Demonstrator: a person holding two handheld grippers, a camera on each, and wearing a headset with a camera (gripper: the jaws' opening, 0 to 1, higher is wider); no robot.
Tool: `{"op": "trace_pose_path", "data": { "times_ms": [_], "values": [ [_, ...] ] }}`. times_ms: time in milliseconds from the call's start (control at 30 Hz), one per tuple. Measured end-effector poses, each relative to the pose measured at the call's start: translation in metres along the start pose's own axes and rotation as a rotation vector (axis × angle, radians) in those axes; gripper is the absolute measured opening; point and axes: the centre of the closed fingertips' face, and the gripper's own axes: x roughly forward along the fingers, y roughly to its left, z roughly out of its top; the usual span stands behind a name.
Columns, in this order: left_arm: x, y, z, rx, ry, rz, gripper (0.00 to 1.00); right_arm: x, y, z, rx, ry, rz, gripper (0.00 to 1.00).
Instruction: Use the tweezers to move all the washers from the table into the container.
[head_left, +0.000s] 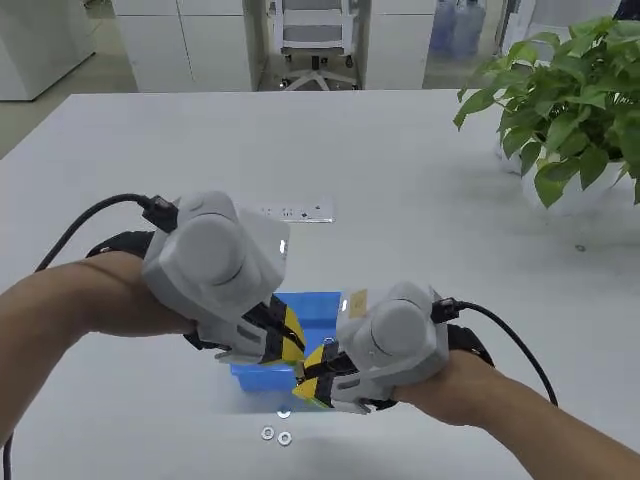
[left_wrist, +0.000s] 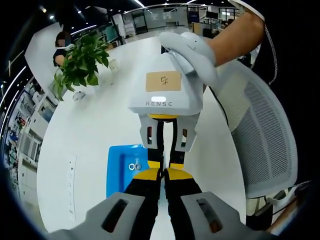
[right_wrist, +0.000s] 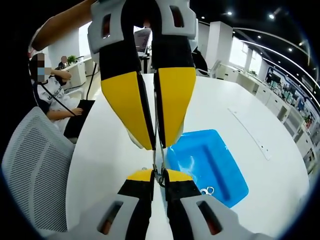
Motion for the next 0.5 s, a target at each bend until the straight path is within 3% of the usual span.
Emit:
{"op": "trace_pose_path", "data": {
  "times_ms": [500],
  "values": [
    [-0.002,0.027,-0.006,0.006,0.005,0.013,0.07,0.005,-0.027,0.006,-0.021,0.001,-0.003,0.10]
  ]
}}
